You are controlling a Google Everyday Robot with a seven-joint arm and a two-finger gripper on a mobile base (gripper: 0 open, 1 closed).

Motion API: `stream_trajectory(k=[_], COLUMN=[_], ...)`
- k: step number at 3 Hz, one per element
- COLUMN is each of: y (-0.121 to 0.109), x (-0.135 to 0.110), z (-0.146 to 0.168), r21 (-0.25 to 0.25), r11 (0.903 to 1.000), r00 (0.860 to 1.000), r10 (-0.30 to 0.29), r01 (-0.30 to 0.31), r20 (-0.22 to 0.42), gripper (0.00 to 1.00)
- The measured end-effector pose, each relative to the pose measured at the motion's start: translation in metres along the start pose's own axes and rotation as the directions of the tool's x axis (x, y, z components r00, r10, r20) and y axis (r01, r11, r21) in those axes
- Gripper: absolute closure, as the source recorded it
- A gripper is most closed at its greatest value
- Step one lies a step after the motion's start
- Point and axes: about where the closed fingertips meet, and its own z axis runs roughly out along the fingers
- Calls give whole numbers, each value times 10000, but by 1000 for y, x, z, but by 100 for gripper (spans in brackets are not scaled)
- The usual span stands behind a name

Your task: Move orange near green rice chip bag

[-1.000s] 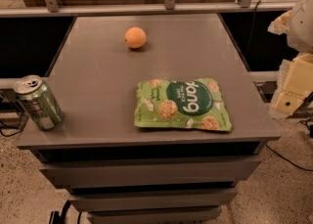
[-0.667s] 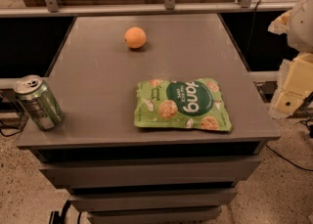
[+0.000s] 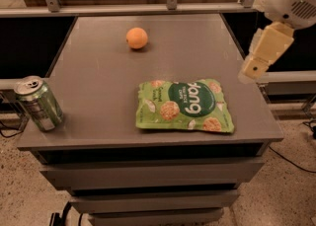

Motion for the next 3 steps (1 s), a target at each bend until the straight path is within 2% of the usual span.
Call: stream_trajectory(k=[1,2,3], y=[-51,-97,-128], x=[-42,-81,-114], z=[18,46,79], r21=[360,743,1163], r11=[9979,9921,9787], r00=[9936,9766,9513], r10=[498,848,1313], r01=[-536,-1011,-1691], r20=[1012,1974,2789], gripper=[0,0,0])
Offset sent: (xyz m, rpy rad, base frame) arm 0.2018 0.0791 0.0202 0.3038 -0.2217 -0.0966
